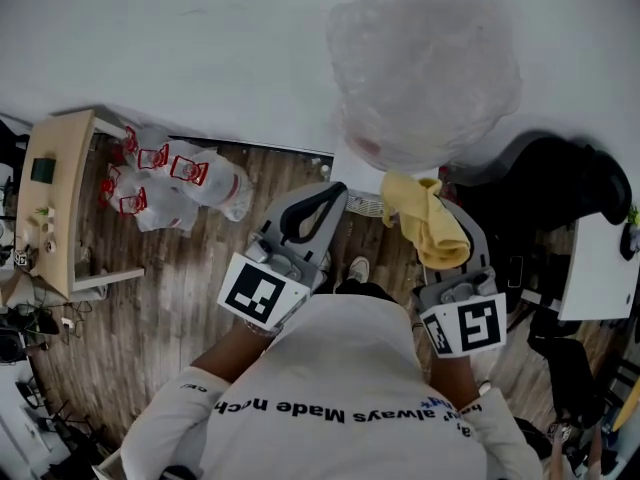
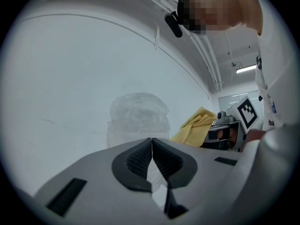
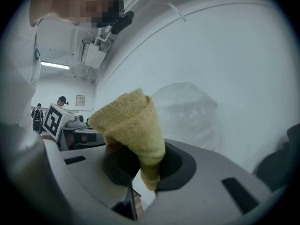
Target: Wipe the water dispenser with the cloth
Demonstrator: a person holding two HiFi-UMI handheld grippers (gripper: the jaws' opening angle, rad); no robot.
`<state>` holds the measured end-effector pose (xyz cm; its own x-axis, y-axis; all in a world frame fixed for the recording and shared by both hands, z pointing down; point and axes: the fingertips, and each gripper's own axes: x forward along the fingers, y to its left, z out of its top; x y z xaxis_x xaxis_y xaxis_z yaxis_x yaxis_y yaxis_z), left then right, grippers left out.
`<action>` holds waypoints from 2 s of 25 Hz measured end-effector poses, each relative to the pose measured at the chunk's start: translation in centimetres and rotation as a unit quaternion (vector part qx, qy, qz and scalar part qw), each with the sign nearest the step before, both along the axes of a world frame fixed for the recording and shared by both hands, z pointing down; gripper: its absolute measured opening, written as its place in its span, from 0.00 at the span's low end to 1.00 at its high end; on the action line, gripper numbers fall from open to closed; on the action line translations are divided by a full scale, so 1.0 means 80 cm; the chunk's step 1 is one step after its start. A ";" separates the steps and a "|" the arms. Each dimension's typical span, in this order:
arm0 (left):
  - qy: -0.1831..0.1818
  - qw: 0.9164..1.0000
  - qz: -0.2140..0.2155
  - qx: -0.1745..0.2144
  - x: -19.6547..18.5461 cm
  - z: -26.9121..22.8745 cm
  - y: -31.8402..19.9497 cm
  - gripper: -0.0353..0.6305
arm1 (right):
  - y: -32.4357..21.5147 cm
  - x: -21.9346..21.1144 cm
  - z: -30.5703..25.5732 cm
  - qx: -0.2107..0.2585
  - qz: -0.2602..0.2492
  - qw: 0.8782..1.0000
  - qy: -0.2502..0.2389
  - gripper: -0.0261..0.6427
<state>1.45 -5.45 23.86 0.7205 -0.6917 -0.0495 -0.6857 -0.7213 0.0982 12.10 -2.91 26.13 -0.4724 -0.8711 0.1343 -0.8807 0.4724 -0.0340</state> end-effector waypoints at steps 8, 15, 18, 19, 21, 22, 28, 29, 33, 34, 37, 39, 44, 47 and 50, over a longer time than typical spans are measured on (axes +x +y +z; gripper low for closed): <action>0.002 1.000 0.010 -0.004 -0.022 0.002 -0.009 0.08 | -0.014 -0.030 0.030 -0.015 0.005 1.000 0.003 0.14; 0.007 1.000 0.013 -0.007 -0.039 0.004 -0.014 0.08 | -0.037 -0.049 0.078 -0.027 0.016 0.999 0.028 0.14; 0.008 1.000 0.011 -0.009 -0.045 0.005 -0.015 0.08 | -0.045 -0.055 0.100 -0.030 0.018 0.999 0.036 0.14; 0.008 1.000 0.010 -0.009 -0.047 0.006 -0.015 0.08 | -0.048 -0.057 0.108 -0.033 0.019 0.999 0.038 0.14; 0.006 1.000 0.009 -0.012 -0.050 0.008 -0.016 0.08 | -0.055 -0.059 0.126 -0.039 0.021 0.998 0.037 0.14; 0.005 1.000 0.008 -0.015 -0.052 0.010 -0.016 0.08 | -0.059 -0.061 0.136 -0.044 0.024 0.998 0.036 0.14; 0.007 1.000 0.007 -0.017 -0.057 0.014 -0.020 0.08 | -0.083 -0.077 0.189 -0.054 0.037 0.997 0.049 0.14; 0.008 1.000 0.007 -0.018 -0.057 0.013 -0.021 0.08 | -0.086 -0.081 0.197 -0.054 0.038 0.997 0.051 0.14; 0.007 1.000 0.005 -0.022 -0.064 0.018 -0.025 0.08 | -0.101 -0.093 0.231 -0.060 0.041 0.995 0.065 0.14; 0.005 1.000 0.004 -0.024 -0.067 0.020 -0.026 0.08 | -0.105 -0.096 0.239 -0.062 0.042 0.995 0.066 0.14; 0.005 1.000 0.000 -0.025 -0.073 0.021 -0.031 0.08 | -0.118 -0.103 0.260 -0.067 0.046 0.994 0.068 0.14; 0.007 1.000 -0.001 -0.026 -0.075 0.022 -0.034 0.08 | -0.127 -0.107 0.273 -0.069 0.050 0.994 0.070 0.14; 0.004 0.999 0.001 -0.032 -0.080 0.028 -0.041 0.08 | -0.154 -0.120 0.299 -0.074 0.057 0.992 0.080 0.14; 0.006 0.999 0.001 -0.033 -0.083 0.029 -0.048 0.08 | -0.168 -0.125 0.314 -0.081 0.062 0.991 0.086 0.14; 0.006 0.999 0.002 -0.035 -0.084 0.030 -0.053 0.08 | -0.180 -0.125 0.332 -0.093 0.071 0.989 0.089 0.14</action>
